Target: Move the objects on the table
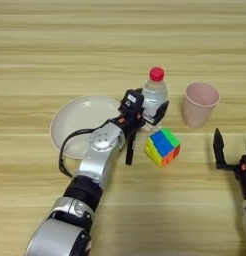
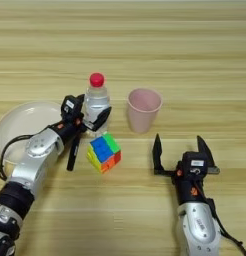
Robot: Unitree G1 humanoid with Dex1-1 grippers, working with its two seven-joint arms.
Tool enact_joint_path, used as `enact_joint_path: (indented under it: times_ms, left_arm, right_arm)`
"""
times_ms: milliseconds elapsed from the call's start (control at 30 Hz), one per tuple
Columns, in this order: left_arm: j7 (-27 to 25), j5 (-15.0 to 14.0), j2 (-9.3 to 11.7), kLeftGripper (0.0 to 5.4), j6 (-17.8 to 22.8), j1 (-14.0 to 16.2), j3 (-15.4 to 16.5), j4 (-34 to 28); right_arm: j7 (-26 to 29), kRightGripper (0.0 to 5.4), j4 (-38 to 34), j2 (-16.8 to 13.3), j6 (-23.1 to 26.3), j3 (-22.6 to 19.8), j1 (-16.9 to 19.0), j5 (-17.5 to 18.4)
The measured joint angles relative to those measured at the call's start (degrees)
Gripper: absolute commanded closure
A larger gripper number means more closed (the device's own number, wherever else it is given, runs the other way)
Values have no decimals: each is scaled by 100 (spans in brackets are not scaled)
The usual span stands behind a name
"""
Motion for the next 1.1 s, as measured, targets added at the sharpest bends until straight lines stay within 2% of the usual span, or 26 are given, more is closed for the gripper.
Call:
enact_joint_path:
  times_ms: [200,467,733,900,1033,1100]
  left_arm:
    - [-32,0,-4,202,-41,-4,9,18]
    - [-49,1,27,229,68,20,11,-164]
    - [-8,-17,267,236,552,380,63,-1411]
    - [53,-165,497,237,969,574,312,-2292]
    - [115,-249,763,238,1168,705,609,-2535]
    - [132,-270,810,238,1211,717,658,-2595]
  right_arm:
    - [-2,0,0,1,0,1,-1,-7]
    - [-11,0,-3,4,-2,2,3,-56]
    - [-12,0,-5,30,-7,4,-2,-82]
    - [-10,0,6,35,-9,-1,-12,-82]
    - [-2,0,22,34,-9,-12,-62,-80]
    - [1,0,37,33,-9,-15,-65,-80]
